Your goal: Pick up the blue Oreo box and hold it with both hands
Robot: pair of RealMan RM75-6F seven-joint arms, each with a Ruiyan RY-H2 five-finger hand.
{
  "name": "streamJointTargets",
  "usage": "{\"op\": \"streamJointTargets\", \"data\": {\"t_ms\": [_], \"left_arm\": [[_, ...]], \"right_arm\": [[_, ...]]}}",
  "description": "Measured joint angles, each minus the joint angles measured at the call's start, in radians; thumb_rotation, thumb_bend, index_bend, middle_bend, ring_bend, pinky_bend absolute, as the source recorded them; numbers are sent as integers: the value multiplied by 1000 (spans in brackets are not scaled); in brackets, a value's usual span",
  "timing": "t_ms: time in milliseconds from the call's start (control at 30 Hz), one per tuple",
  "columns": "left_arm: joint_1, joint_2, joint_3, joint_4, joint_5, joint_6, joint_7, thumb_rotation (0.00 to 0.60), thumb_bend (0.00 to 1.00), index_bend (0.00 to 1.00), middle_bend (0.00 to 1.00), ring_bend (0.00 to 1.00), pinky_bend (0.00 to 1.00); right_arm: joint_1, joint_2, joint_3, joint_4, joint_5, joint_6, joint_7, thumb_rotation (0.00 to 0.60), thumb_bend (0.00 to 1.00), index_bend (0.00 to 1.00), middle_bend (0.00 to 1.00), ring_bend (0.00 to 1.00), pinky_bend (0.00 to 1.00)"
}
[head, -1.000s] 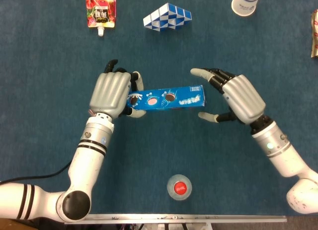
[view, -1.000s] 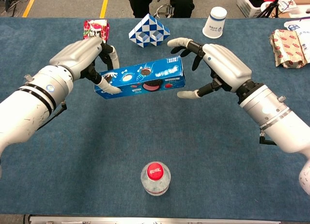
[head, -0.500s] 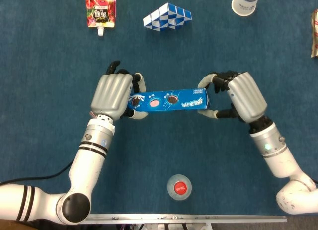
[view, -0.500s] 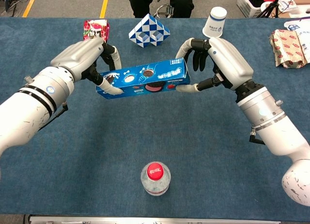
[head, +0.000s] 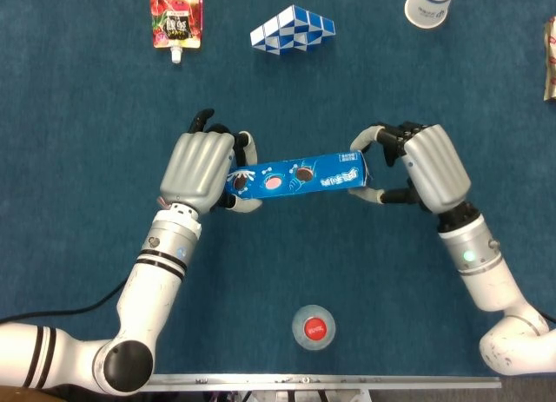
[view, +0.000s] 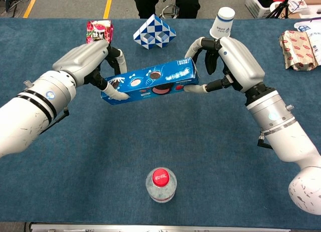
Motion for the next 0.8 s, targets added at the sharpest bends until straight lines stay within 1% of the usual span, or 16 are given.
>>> {"op": "streamJointTargets", "data": {"t_ms": [133,200,300,567,633,733,767,800], "left_arm": [[1,3,3,1,4,-3,-3,600,60,451,461,312,101],[1,5,4,1,6,-4,-5,600,60,408,389,310,101],[3,12,6,-1,4,-6,-7,600,60,373,307,305,101],[7,33,14,-5,-1,-11,-4,600,60,316,230,283,101],[6,41,18,-7,-11,-12,6,600,60,269,183,255,102],[4,54,24,-12,-33,-17,20,600,60,155,68,180,101],[4,56,25,-14,-38,-18,24,600,60,101,26,142,101],[2,61,27,-16,-49,-19,33,600,60,59,6,112,100]], "right_arm": [[0,-1,0,2,1,2,0,600,157,672,702,716,638],[-1,-1,1,2,1,2,0,600,160,676,704,719,638],[-1,-2,2,2,2,5,0,600,163,677,705,720,638],[-1,1,2,-1,3,8,-1,600,167,677,707,720,638],[-2,2,2,-2,3,8,-1,600,167,677,707,720,638],[-2,4,1,-2,3,9,-1,600,167,678,707,721,638],[-2,5,1,-2,2,9,-1,600,167,678,707,721,638],[-2,6,0,-2,2,9,-1,600,167,678,707,721,638]]}}
